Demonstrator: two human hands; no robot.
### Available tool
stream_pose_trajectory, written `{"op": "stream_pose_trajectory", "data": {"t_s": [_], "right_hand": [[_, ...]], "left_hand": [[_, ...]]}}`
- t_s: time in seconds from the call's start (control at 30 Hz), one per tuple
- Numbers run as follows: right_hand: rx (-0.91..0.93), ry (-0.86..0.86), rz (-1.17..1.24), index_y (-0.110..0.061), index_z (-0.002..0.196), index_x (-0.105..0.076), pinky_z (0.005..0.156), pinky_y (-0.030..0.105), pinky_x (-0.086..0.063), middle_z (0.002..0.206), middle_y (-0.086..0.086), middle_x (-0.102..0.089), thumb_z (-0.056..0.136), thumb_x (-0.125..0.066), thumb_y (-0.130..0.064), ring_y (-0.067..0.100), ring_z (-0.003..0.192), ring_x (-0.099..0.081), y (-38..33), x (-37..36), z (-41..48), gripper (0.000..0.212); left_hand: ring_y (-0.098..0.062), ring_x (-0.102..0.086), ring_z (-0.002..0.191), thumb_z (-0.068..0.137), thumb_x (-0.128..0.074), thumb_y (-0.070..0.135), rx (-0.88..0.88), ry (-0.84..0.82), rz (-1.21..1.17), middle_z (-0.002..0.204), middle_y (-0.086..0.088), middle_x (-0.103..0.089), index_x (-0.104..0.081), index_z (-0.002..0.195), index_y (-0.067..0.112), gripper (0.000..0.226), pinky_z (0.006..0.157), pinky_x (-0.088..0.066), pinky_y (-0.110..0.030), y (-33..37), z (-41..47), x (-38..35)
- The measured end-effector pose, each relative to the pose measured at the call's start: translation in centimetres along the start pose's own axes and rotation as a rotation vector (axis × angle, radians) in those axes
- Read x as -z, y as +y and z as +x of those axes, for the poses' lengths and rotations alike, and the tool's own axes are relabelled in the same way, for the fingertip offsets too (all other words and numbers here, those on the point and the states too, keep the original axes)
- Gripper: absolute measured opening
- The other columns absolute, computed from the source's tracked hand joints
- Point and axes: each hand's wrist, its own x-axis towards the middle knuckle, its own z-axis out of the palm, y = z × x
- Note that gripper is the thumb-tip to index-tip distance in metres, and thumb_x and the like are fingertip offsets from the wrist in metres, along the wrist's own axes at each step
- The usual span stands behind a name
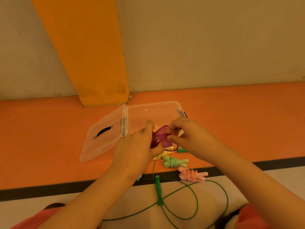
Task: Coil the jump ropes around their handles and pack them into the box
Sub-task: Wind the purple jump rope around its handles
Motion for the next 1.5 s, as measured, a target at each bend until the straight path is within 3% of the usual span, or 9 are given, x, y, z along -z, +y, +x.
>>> {"op": "stream_pose_trajectory", "data": {"t_s": [0.13,0.27,0.47,0.63,0.73,0.9,1.07,1.37,1.5], "right_hand": [[0.152,0.036,-0.271,-0.006,0.096,-0.058,0.071,0.024,-0.031,0.093,0.003,-0.05,0.087,-0.059,-0.008,0.014,0.085,-0.041,-0.2,-0.8,0.0,0.009],[0.226,0.081,-0.364,-0.006,0.087,-0.056,0.062,0.03,-0.033,0.085,0.01,-0.057,0.076,-0.061,-0.002,0.027,0.077,-0.054,-0.4,-1.7,-0.4,0.013],[0.187,0.279,-0.462,-0.008,0.076,-0.057,0.044,0.022,-0.023,0.07,0.007,-0.055,0.065,-0.047,-0.014,0.023,0.053,-0.054,-1.1,-2.5,0.1,0.016],[0.086,0.297,-0.553,-0.007,0.074,-0.061,0.036,0.02,-0.019,0.069,0.009,-0.056,0.067,-0.048,-0.016,0.023,0.044,-0.054,-1.0,-3.6,0.9,0.017],[0.069,0.246,-0.502,-0.003,0.079,-0.061,0.035,0.023,-0.027,0.074,0.013,-0.057,0.062,-0.066,-0.006,0.029,0.048,-0.056,-1.0,-3.6,1.2,0.018],[0.092,0.093,-0.31,-0.009,0.112,-0.052,0.063,0.033,-0.037,0.107,0.005,-0.049,0.092,-0.054,-0.013,0.026,0.086,-0.054,-1.0,-3.0,0.6,0.021],[0.026,-0.048,-0.01,-0.017,0.095,-0.054,0.072,0.033,-0.045,0.092,-0.002,-0.052,0.095,-0.053,-0.029,0.015,0.081,-0.051,-0.5,-2.3,0.4,0.012],[-0.072,0.159,0.045,-0.015,0.089,-0.053,0.07,0.032,-0.041,0.089,0.001,-0.054,0.099,-0.044,-0.02,0.017,0.081,-0.051,0.4,-1.4,1.2,0.014],[-0.146,0.3,0.205,-0.017,0.083,-0.05,0.064,0.025,-0.037,0.076,-0.004,-0.052,0.1,-0.043,-0.018,0.011,0.072,-0.049,0.1,-1.2,1.1,0.019]], "left_hand": [[-0.017,-0.059,0.071,0.086,-0.048,0.061,0.014,-0.028,-0.079,0.076,0.009,-0.047,-0.035,0.111,0.026,0.044,0.058,-0.046,-0.032,0.2,0.0,0.4],[-0.014,-0.056,0.065,0.086,-0.052,0.056,0.041,-0.134,-0.154,0.071,0.007,-0.052,-0.035,0.104,0.026,0.039,0.053,-0.04,-0.03,-0.1,0.0,0.7],[-0.017,-0.057,0.068,0.087,-0.053,0.052,0.041,-0.164,-0.221,0.073,0.004,-0.054,-0.036,0.101,0.026,0.034,0.06,-0.048,-0.037,-0.2,-0.1,0.6],[-0.014,-0.049,0.06,0.088,-0.051,0.052,0.023,-0.13,-0.205,0.068,0.007,-0.046,-0.031,0.098,0.026,0.034,0.051,-0.036,-0.031,0.2,-0.2,0.5],[-0.015,-0.051,0.062,0.088,-0.053,0.051,0.06,-0.15,-0.251,0.07,0.006,-0.049,-0.035,0.1,0.025,0.034,0.051,-0.037,-0.032,-0.1,0.1,0.5],[-0.014,-0.053,0.063,0.087,-0.054,0.053,0.078,-0.16,-0.224,0.069,0.005,-0.052,-0.035,0.1,0.025,0.037,0.051,-0.037,-0.031,-1.1,0.1,0.7],[-0.018,-0.059,0.068,0.086,-0.054,0.057,0.055,-0.217,-0.151,0.074,0.004,-0.056,-0.033,0.102,0.025,0.042,0.055,-0.043,-0.033,-1.9,0.1,0.2],[-0.016,-0.058,0.057,0.086,-0.059,0.053,0.109,-0.334,-0.49,0.076,-0.004,-0.064,-0.04,0.1,0.023,0.038,0.055,-0.05,-0.037,-0.9,0.5,0.0],[-0.012,-0.055,0.055,0.085,-0.059,0.053,0.102,-0.363,-0.461,0.069,0.004,-0.057,-0.042,0.098,0.024,0.037,0.046,-0.038,-0.019,-0.6,1.0,-0.3]]}}
